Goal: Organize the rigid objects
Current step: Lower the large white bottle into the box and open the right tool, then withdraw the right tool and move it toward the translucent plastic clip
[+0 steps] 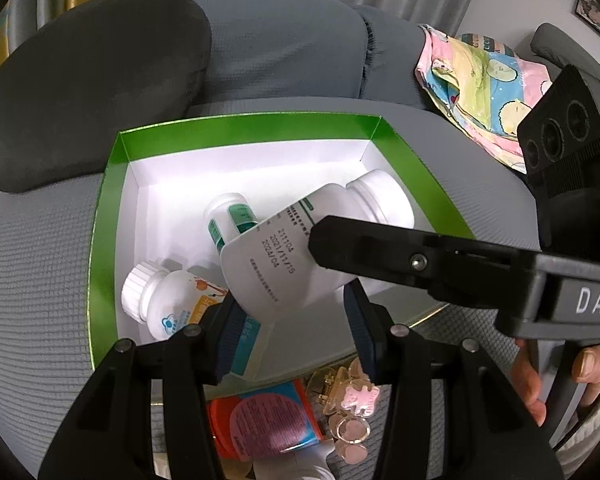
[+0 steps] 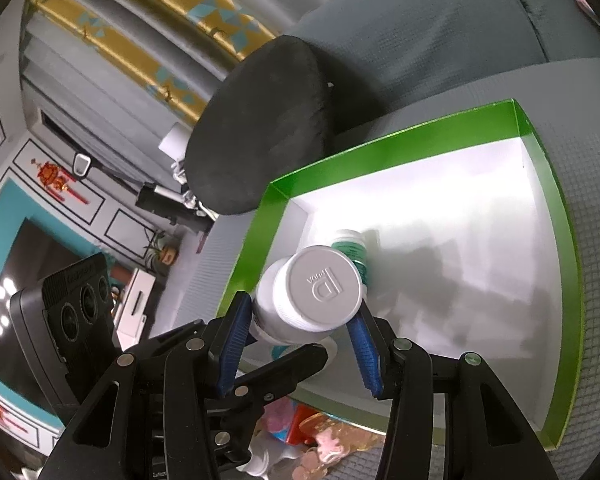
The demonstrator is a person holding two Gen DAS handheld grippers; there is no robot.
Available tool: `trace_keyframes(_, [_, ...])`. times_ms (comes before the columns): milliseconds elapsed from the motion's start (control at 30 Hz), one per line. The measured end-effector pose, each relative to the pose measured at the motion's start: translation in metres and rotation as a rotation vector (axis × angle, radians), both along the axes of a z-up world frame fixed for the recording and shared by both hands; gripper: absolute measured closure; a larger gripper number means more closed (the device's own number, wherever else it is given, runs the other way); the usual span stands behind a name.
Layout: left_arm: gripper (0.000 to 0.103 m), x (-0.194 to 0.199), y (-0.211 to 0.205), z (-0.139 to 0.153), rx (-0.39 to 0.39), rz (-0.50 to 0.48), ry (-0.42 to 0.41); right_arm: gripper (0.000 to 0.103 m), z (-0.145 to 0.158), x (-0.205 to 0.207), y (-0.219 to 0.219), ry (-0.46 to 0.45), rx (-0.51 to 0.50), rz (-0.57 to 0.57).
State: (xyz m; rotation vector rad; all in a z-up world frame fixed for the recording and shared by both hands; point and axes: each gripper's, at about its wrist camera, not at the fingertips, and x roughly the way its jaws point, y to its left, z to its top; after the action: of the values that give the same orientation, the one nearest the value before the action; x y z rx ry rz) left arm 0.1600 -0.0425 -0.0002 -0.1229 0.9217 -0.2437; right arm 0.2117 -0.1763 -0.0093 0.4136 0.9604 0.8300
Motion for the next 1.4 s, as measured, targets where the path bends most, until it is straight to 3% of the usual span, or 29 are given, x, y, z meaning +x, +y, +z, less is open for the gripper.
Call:
trace_keyframes(533, [0.053, 0.009, 0.000, -0.004, 0.013, 0.020, 0.037, 0.052, -0.004, 0.005, 0.002, 0.032, -0.045, -0.065])
trace_keyframes(633, [0.035, 0.007, 0.002, -0.002, 0.035, 0.039, 0.033, 0.051, -0.004, 0.004, -0.001, 0.033, -0.062, -0.094])
trace_keyframes(667, [0.024, 0.007, 0.003, -0.002, 0.041, 0.049, 0.032, 0.048, -0.004, 0.003, -0.003, 0.029, -0.072, -0.105])
trace_keyframes(933, [0.017, 0.001, 0.007, 0.003, 0.060, 0.085, 0.040, 0.034, 0.014, -0.008, -0.019, -0.046, -0.152, -0.189])
trace_keyframes(1000, [0.003, -0.003, 0.008, 0.006, 0.061, 0.094, 0.029, 0.033, 0.022, -0.014, -0.024, -0.081, -0.179, -0.214])
trace_keyframes(1033, [0.001, -0.004, 0.008, 0.008, 0.060, 0.096, 0.023, 0.033, 0.025, -0.017, -0.026, -0.093, -0.185, -0.219])
trace_keyframes(1400, [0.001, -0.042, 0.006, 0.037, 0.085, 0.107, -0.064, 0.029, 0.054, -0.080, -0.046, -0.253, -0.289, -0.265])
